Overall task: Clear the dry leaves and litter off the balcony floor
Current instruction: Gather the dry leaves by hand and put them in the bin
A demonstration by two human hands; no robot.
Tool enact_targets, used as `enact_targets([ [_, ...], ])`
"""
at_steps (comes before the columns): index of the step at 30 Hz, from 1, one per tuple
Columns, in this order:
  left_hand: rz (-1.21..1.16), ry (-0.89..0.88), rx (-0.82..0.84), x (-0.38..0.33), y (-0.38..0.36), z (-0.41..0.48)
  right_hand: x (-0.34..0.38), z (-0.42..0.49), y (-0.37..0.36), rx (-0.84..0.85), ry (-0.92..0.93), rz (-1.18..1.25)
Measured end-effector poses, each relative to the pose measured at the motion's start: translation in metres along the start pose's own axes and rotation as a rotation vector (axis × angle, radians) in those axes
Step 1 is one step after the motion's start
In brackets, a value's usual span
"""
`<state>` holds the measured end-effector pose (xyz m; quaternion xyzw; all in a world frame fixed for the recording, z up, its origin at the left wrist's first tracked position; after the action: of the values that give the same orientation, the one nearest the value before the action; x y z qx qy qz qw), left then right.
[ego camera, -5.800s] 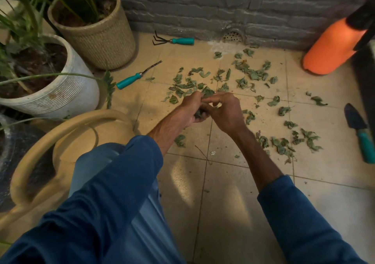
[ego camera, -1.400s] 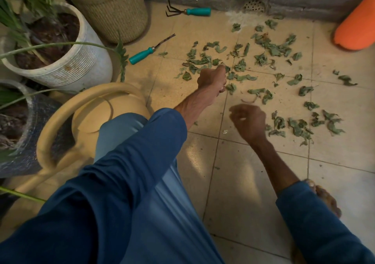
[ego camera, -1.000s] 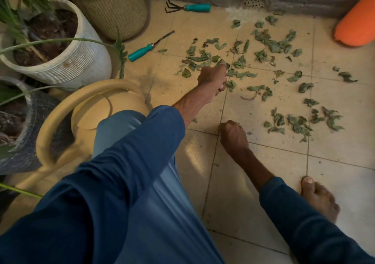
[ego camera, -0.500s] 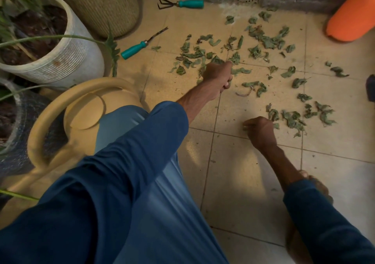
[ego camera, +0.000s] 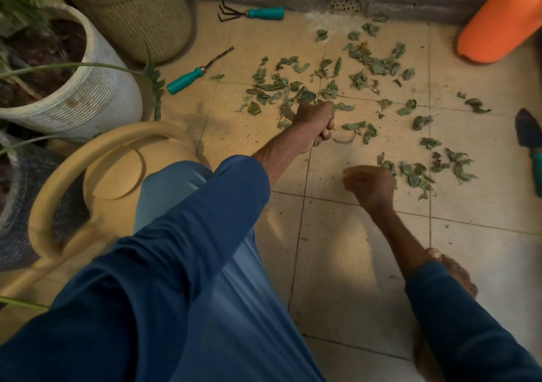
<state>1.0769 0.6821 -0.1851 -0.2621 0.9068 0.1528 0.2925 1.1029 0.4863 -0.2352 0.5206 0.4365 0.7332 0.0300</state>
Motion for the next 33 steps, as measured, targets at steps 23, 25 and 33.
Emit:
enact_targets([
  [23,0.118,0.105,0.067,0.016,-0.035,-0.004,0.068,0.057,0.048,-0.077,-0.062,0.423],
  [25,0.165,0.080,0.064,0.015,-0.040,-0.004,0.056,0.047,0.054,-0.036,-0.091,0.523],
  [33,0.252,0.024,0.129,0.014,-0.071,-0.003,-0.063,-0.020,0.083,-0.188,-0.351,-0.100],
])
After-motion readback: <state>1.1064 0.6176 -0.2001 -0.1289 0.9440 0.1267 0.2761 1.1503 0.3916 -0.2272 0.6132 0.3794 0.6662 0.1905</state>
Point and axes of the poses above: each hand's wrist, its own z-axis towards the middle knuckle, its own y-axis out of the back of the hand, x = y × z, the point moved 7 cm from there along z, towards the middle knuckle, and after that the axes turned 12 degrees about y, right-handed, at the moved point
